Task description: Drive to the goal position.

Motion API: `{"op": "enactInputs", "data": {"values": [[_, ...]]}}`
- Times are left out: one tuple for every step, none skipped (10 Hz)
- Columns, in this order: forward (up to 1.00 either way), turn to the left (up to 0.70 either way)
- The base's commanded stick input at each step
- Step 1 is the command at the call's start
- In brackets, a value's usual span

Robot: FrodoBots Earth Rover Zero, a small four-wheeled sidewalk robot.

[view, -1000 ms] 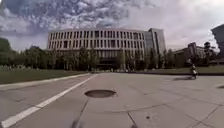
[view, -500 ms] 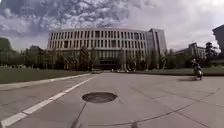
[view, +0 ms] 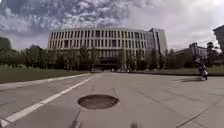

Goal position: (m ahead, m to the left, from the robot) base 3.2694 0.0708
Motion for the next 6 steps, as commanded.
{"op": "enactInputs", "data": {"values": [[0.70, 0.00], [0.70, 0.00], [0.70, 0.00], [0.70, 0.00], [0.70, 0.00], [0.70, 0.00]]}}
